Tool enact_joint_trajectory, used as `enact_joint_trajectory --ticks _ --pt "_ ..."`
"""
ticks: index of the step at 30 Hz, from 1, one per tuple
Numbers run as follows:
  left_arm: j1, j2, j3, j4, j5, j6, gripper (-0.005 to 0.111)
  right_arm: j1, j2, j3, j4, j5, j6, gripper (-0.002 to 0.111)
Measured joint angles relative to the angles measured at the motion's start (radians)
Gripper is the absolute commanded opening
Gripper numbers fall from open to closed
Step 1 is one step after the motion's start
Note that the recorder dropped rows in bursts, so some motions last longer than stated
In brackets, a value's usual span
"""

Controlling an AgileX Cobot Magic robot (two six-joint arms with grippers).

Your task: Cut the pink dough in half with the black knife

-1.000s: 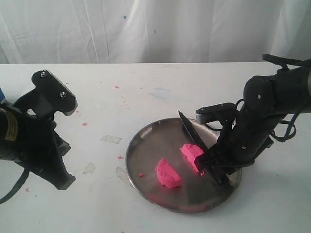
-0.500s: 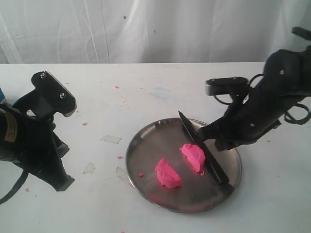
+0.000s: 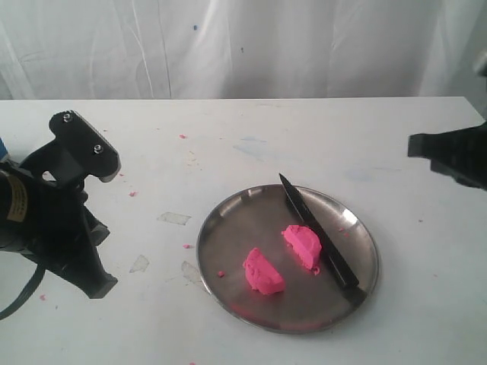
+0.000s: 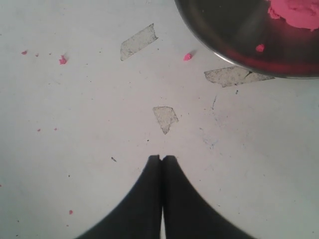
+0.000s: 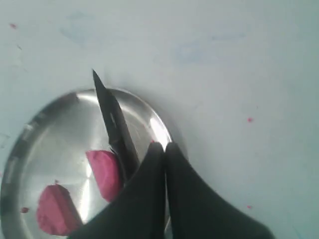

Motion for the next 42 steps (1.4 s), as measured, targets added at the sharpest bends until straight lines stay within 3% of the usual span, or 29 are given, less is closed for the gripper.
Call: enact_joint_trajectory --ticks 10,19,27,32,38,40,42 --pt "0.0 0.0 0.0 0.0 -0.002 0.0 0.0 0.0 -0.488 0.041 0.002 0.035 0.0 0.0" --pt "0.0 0.0 0.0 0.0 -0.004 0.0 0.0 0.0 -0.745 0.042 0.004 0.004 0.007 0.0" --pt "0.0 0.0 0.0 0.0 -0.006 0.0 0.0 0.0 -0.974 0.081 -0.017 -0.111 -0.187 0.0" --pt "0.0 0.0 0.0 0.0 -0.008 0.0 0.0 0.0 -1.058 0.218 -0.092 -0.368 -0.209 0.0" --pt "0.0 -0.001 0.002 0.0 -0.008 0.0 0.0 0.0 -1.08 0.559 -0.064 -0.776 -0.208 0.0" --pt "0.0 -0.004 0.002 0.0 -0.01 0.0 0.0 0.0 -1.08 0.66 -0.04 -0.817 -0.199 0.0" --pt "0.0 -0.007 0.002 0.0 -0.01 0.0 0.0 0.0 -1.08 0.692 0.039 -0.727 -0.225 0.0"
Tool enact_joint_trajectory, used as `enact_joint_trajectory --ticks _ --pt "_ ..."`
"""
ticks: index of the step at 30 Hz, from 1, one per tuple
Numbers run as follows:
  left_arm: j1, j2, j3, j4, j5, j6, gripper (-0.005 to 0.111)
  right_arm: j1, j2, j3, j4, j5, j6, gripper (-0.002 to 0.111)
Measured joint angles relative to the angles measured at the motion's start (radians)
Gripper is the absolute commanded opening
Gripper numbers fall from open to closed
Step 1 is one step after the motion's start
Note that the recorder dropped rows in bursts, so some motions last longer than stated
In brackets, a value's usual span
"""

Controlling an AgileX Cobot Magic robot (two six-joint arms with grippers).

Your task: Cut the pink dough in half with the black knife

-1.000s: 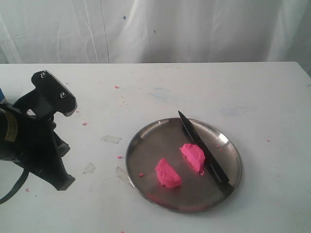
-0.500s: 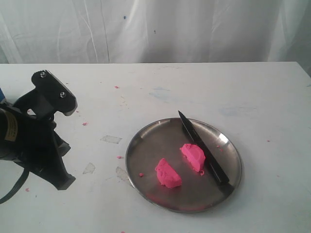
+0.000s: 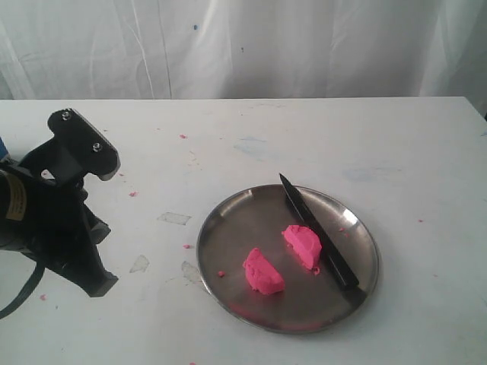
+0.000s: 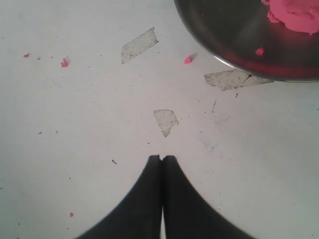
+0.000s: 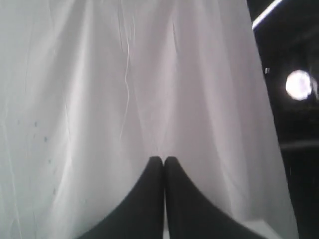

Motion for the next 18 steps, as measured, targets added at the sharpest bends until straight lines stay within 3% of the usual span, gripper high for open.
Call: enact_joint_trajectory --ticks 3,7,12,18 --pt "0.0 -0.002 0.0 0.0 -0.002 0.0 0.0 -0.012 0.002 0.012 0.121 0.164 -0.131 0.0" --pt "0.0 -0.002 0.0 0.0 -0.004 0.0 0.0 -0.063 0.002 0.012 0.106 0.353 -0.166 0.0" --pt "0.0 -0.002 0.0 0.0 -0.006 0.0 0.0 -0.086 0.002 0.012 -0.321 0.6 0.226 0.0" --pt "0.0 -0.002 0.0 0.0 -0.006 0.0 0.0 -0.087 0.002 0.012 -0.444 0.631 0.295 0.0"
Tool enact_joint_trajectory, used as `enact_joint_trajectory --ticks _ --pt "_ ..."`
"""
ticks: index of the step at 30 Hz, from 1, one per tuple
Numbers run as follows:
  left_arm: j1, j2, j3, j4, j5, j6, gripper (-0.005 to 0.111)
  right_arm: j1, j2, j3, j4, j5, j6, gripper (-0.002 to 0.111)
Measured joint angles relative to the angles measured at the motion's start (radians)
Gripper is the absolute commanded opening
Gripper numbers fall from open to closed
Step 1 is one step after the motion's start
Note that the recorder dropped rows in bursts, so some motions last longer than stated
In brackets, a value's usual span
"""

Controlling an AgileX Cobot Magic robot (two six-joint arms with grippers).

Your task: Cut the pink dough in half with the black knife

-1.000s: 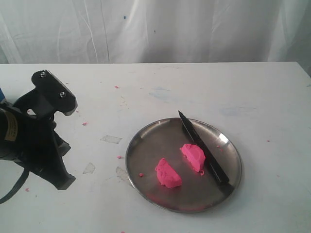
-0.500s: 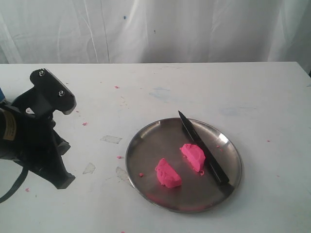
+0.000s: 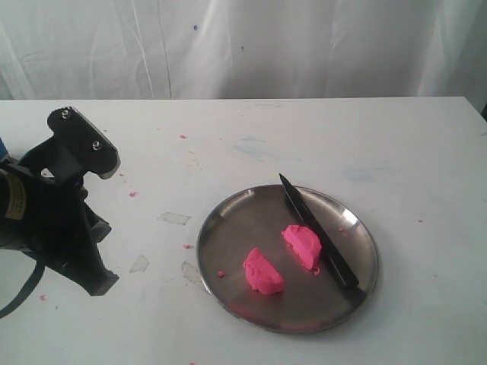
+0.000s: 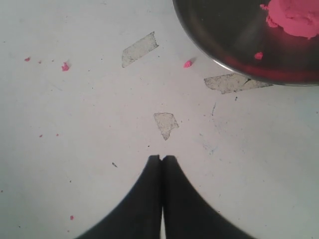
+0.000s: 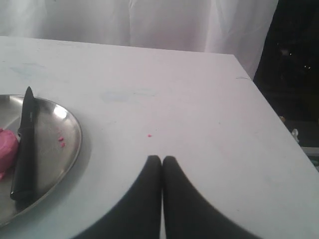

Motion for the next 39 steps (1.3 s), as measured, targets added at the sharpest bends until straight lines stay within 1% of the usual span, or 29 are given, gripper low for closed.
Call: enact_joint_trajectory --ticks 20,22,23,24,25,26,27,28,29,30,31,32,33,34,35,36,37,39 --pt "0.002 0.002 0.0 0.0 -0.002 0.0 0.0 -0.003 0.0 0.0 -0.014 0.005 0.0 0.0" --pt "0.038 0.002 0.0 -0.003 -0.004 0.0 0.0 -0.003 0.0 0.0 -0.014 0.005 0.0 0.0" --pt "0.091 -0.01 0.0 -0.003 -0.008 0.0 0.0 -0.003 0.0 0.0 -0.014 0.005 0.0 0.0" --pt "0.176 -0.036 0.0 -0.003 -0.017 0.0 0.0 -0.003 0.0 0.0 -0.014 0.005 0.0 0.0" --pt "0.226 -0.058 0.0 -0.003 -0.026 0.0 0.0 -0.003 0.0 0.0 -0.014 0.005 0.0 0.0" --pt "0.319 -0.105 0.0 -0.003 -0.034 0.0 0.0 -0.003 0.0 0.0 -0.014 0.005 0.0 0.0" --pt "0.369 -0.137 0.0 -0.003 -0.033 0.0 0.0 -0.003 0.0 0.0 -0.014 0.005 0.0 0.0" --pt "0.448 -0.209 0.0 0.0 -0.033 0.0 0.0 -0.003 0.0 0.0 -0.014 0.005 0.0 0.0" --pt "0.485 -0.248 0.0 0.001 -0.032 0.0 0.0 -0.003 0.0 0.0 -0.014 0.005 0.0 0.0" --pt "0.539 -0.324 0.0 0.002 -0.032 0.0 0.0 -0.003 0.0 0.0 -0.014 0.005 0.002 0.0" --pt "0.559 -0.37 0.0 0.002 -0.032 0.0 0.0 -0.003 0.0 0.0 -0.014 0.005 0.002 0.0" --pt "0.585 -0.462 0.0 0.004 -0.03 0.0 0.0 -0.003 0.0 0.0 -0.015 0.005 0.002 0.0" --pt "0.594 -0.516 0.0 0.004 -0.03 0.0 0.0 -0.003 0.0 0.0 -0.015 0.005 0.002 0.0" --pt "0.607 -0.622 0.0 0.029 -0.013 0.0 0.0 -0.003 0.0 0.0 -0.015 0.005 0.002 0.0" --pt "0.61 -0.663 0.0 0.044 -0.001 0.002 0.0 -0.003 0.0 0.0 -0.016 0.005 0.002 0.0" --pt "0.616 -0.749 0.0 0.055 0.041 0.008 0.0 -0.003 0.0 0.0 -0.016 0.005 0.002 0.0" --pt "0.616 -0.776 0.0 0.047 0.065 0.011 0.0 -0.003 0.0 0.0 -0.016 0.005 0.002 0.0" --pt "0.616 -0.855 0.0 -0.017 0.193 0.07 0.0 -0.003 0.0 0.0 -0.016 0.005 0.002 0.0"
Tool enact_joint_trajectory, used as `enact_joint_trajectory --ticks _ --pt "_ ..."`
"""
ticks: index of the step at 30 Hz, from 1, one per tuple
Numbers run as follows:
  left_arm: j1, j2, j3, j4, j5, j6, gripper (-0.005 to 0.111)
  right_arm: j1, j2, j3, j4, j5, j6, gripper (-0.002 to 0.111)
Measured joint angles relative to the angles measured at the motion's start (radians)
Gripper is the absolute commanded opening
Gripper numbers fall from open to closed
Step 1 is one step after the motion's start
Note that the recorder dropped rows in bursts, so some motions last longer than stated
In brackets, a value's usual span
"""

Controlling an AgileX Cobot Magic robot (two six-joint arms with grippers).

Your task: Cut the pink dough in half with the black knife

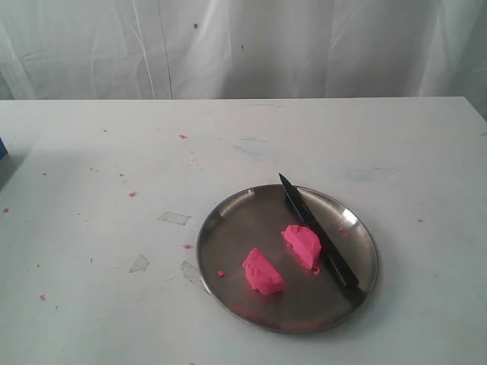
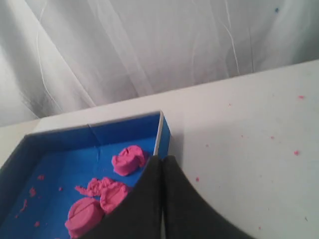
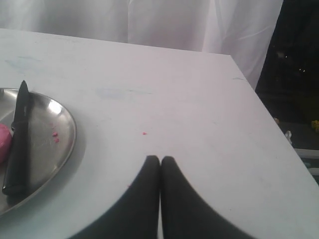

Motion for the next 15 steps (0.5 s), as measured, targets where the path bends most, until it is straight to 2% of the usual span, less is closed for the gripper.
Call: enact_joint_trajectory --ticks 3,5,6,9,11,15 --pt "0.0 0.017 0.028 -0.029 0.044 0.073 0.0 0.0 0.0 0.0 0.0 0.0 0.0 0.0" --pt "0.0 0.077 0.108 -0.094 -0.036 0.093 0.0 0.0 0.0 0.0 0.0 0.0 0.0 0.0" --pt "0.0 0.124 0.185 -0.196 -0.155 0.119 0.0 0.0 0.0 0.0 0.0 0.0 0.0 0.0" --pt "0.0 0.153 0.326 -0.376 -0.364 0.217 0.0 0.0 0.0 0.0 0.0 0.0 0.0 0.0" --pt "0.0 0.117 0.416 -0.43 -0.421 0.251 0.0 0.0 0.0 0.0 0.0 0.001 0.0 0.0" --pt "0.0 -0.006 0.572 -0.459 -0.454 0.225 0.0 0.0 0.0 0.0 0.0 0.001 0.0 0.0"
